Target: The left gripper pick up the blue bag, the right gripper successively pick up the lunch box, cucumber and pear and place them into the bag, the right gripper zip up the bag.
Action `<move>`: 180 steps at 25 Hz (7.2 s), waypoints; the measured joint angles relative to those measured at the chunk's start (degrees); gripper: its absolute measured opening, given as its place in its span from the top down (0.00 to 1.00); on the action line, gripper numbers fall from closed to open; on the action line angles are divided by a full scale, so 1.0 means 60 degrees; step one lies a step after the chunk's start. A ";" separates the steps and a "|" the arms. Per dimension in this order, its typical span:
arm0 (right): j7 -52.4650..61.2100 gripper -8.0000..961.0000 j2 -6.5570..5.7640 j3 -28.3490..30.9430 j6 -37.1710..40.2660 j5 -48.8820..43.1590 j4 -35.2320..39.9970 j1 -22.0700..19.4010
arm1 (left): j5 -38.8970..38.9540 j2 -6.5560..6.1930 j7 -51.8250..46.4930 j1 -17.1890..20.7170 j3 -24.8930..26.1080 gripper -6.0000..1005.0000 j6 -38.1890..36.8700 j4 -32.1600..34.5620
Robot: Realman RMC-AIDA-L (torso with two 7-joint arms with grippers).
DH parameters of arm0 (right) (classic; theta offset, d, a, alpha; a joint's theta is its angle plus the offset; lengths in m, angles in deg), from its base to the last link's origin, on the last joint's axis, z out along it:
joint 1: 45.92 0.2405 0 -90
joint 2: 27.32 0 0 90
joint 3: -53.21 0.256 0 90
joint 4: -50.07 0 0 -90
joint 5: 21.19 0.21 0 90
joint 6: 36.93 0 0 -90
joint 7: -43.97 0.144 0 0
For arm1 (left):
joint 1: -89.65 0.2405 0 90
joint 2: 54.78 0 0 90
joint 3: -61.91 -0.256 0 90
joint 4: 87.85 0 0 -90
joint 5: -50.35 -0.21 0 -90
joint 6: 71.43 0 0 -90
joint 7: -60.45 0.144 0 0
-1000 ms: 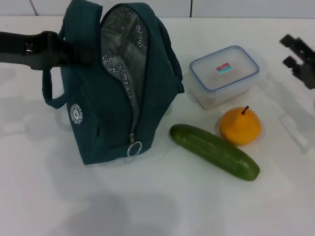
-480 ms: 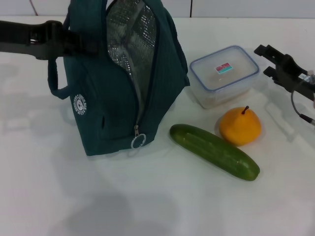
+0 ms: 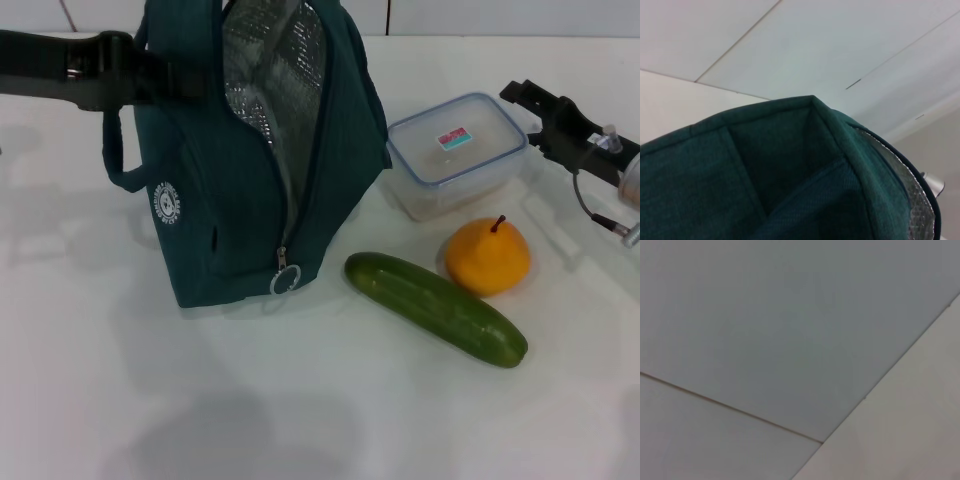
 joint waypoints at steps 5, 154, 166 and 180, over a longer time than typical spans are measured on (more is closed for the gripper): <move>0.0152 0.10 0.0000 0.0000 -0.0023 -0.0012 -0.0147 0.0262 | 0.0005 -0.0023 0.0045 -0.0074 0.0012 0.95 0.0016 0.0011; 0.0573 0.86 -0.0001 -0.0346 0.6249 0.3432 0.1874 -0.0907 | 0.0458 0.0201 0.0145 0.0090 -0.0529 0.95 -0.0156 0.0124; 0.0830 0.83 0.0001 -0.1202 0.6354 0.3535 0.1874 0.0171 | -0.0088 0.0468 0.0388 0.0006 -0.0771 0.95 0.0298 -0.0252; 0.0676 0.80 0.0000 -0.5335 0.4870 0.5511 0.2507 0.0052 | -0.0062 0.0566 0.0460 -0.0108 -0.0950 0.96 0.0450 -0.0448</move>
